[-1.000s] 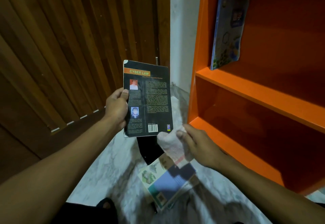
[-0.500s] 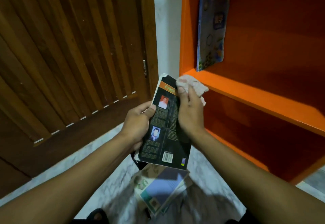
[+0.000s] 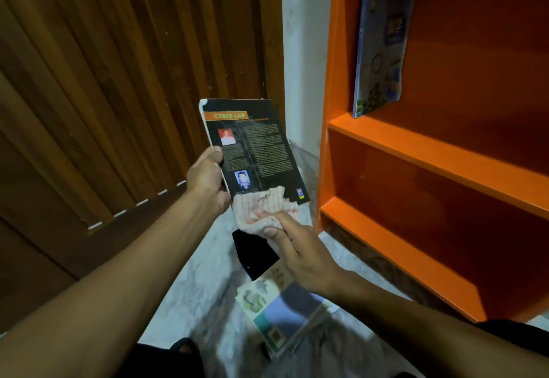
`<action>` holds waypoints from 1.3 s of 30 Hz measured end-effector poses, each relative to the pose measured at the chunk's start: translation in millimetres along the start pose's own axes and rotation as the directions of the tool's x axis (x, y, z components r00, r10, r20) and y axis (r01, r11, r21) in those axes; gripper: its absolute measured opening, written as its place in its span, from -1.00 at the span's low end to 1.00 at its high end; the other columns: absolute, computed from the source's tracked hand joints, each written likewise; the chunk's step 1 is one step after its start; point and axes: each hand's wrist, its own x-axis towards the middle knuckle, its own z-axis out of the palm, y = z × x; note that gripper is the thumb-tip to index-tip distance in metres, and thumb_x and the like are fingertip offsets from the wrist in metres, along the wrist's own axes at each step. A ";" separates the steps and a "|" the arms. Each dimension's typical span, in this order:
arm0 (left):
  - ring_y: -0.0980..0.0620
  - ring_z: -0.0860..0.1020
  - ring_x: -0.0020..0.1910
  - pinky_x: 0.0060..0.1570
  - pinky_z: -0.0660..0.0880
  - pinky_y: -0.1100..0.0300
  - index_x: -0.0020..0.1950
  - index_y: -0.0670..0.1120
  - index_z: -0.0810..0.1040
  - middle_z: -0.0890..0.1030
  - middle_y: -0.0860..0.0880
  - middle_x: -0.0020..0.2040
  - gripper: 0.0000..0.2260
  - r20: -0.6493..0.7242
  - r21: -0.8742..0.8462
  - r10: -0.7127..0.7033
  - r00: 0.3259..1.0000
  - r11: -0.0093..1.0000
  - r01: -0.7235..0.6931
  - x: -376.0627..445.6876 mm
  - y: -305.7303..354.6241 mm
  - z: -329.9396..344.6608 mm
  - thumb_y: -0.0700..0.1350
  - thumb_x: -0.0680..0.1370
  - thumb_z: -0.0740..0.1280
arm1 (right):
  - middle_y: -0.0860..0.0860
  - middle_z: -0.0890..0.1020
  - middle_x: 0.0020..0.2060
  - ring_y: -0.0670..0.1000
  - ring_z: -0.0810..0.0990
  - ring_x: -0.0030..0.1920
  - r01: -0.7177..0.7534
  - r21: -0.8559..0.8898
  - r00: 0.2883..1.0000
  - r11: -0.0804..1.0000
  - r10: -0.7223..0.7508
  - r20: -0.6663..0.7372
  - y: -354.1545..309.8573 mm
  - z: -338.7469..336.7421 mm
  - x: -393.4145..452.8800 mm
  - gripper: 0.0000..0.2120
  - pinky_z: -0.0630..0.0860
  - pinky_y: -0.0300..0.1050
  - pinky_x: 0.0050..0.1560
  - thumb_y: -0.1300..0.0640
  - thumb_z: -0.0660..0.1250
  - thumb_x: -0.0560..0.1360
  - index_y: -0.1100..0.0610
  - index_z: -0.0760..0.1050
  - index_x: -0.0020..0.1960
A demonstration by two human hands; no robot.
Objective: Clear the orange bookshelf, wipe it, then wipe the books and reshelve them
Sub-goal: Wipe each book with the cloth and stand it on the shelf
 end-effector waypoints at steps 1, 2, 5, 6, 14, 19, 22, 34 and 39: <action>-0.14 0.73 -0.17 -0.18 0.67 -0.15 0.16 -0.13 0.62 0.72 -0.17 0.01 -0.79 -0.019 0.014 0.012 1.000 1.000 -0.012 3.3 2.4 -4.2 -0.13 0.67 0.23 | -0.14 0.63 0.13 -0.13 0.57 0.17 -0.024 -0.002 0.999 1.000 0.024 0.033 2.7 -1.3 -3.4 -0.81 0.49 -0.22 0.12 0.07 0.14 0.67 -0.08 0.51 0.16; -0.11 0.74 -0.17 -0.22 0.67 -0.10 0.18 -0.15 0.61 0.72 -0.17 0.02 -0.79 -0.024 0.024 0.025 0.999 0.999 -0.025 5.9 4.4 -8.2 -0.13 0.67 0.22 | -0.23 0.63 0.01 -0.21 0.58 0.05 -0.056 -0.012 0.997 0.998 0.056 0.059 3.7 -2.9 -6.6 -0.81 0.46 -0.31 0.00 0.08 0.14 0.68 -0.14 0.49 0.10; -0.13 0.73 -0.10 -0.18 0.67 -0.13 0.25 -0.17 0.58 0.71 -0.18 0.06 -0.77 -0.017 0.021 0.043 0.999 0.999 -0.043 11.7 7.9 -16.9 -0.15 0.67 0.22 | -0.30 0.52 -0.35 -0.25 0.47 -0.29 -0.199 -0.055 0.978 0.979 0.201 0.047 14.3 -6.5 -10.2 -0.71 0.30 -0.37 -0.24 0.08 0.15 0.68 -0.20 0.36 -0.18; -0.14 0.73 -0.09 -0.19 0.67 -0.13 0.25 -0.17 0.57 0.71 -0.18 0.06 -0.77 -0.013 0.024 0.047 0.999 0.999 -0.047 12.6 8.5 -18.9 -0.15 0.67 0.21 | -0.26 0.50 -0.39 -0.23 0.44 -0.35 -0.261 -0.045 0.965 0.964 0.262 0.031 18.5 -7.9 -10.8 -0.68 0.28 -0.34 -0.27 0.08 0.14 0.68 -0.14 0.32 -0.23; -0.26 0.68 0.08 0.10 0.56 -0.33 0.19 -0.12 0.63 0.69 -0.24 0.11 -0.76 0.132 0.130 -0.001 0.991 0.991 -0.017 13.6 1.8 -19.5 -0.16 0.64 0.20 | 0.25 0.57 0.27 0.23 0.68 -0.06 -0.615 0.695 0.577 0.374 0.814 0.073 57.0 -36.0 9.7 -0.55 0.65 0.06 -0.33 -0.13 0.12 0.66 0.17 0.41 0.36; -0.19 0.70 0.01 0.08 0.61 -0.19 0.13 -0.08 0.65 0.72 -0.17 0.02 -0.75 0.221 0.263 -0.031 0.975 0.964 -0.029 3.5 -12.5 -9.4 -0.12 0.67 0.17 | 0.16 0.65 0.21 0.21 0.67 0.13 -0.490 0.840 0.678 0.232 0.707 0.200 22.1 -57.6 25.7 -0.61 0.59 0.19 0.13 -0.09 0.19 0.64 0.12 0.50 0.34; -0.17 0.70 -0.05 0.04 0.61 -0.08 0.08 -0.09 0.62 0.72 -0.19 0.01 -0.75 0.224 0.370 -0.032 0.974 0.928 -0.055 3.8 -18.6 -8.1 -0.10 0.69 0.15 | 0.15 0.68 0.14 0.21 0.67 0.13 -0.478 0.776 0.756 0.411 0.642 0.126 9.6 -57.2 23.6 -0.71 0.60 0.15 0.14 0.12 0.28 0.62 0.16 0.50 0.31; -0.09 0.53 0.29 0.20 0.56 -0.14 0.60 0.22 -0.04 0.46 0.07 0.36 -0.35 0.541 0.535 -0.008 0.841 0.775 -0.336 -35.7 -43.5 22.2 0.05 0.64 0.28 | 0.04 0.62 0.06 0.13 0.60 0.05 -0.370 -0.067 0.898 0.927 0.338 -0.282 13.0 -33.3 14.1 -0.67 0.57 0.08 -0.01 0.01 0.28 0.59 0.04 0.35 0.32; 0.01 0.63 0.04 -0.27 0.64 0.18 0.58 0.11 0.04 0.48 -0.08 0.34 -0.39 0.372 0.432 0.171 0.912 0.838 -0.333 -30.4 -56.8 28.9 -0.13 0.65 0.30 | -0.06 0.61 -0.03 -0.02 0.49 -0.14 -0.135 -0.459 0.971 0.878 0.026 -0.237 -6.9 -29.0 4.2 -0.67 0.27 -0.18 -0.18 0.08 0.24 0.63 -0.04 0.32 0.37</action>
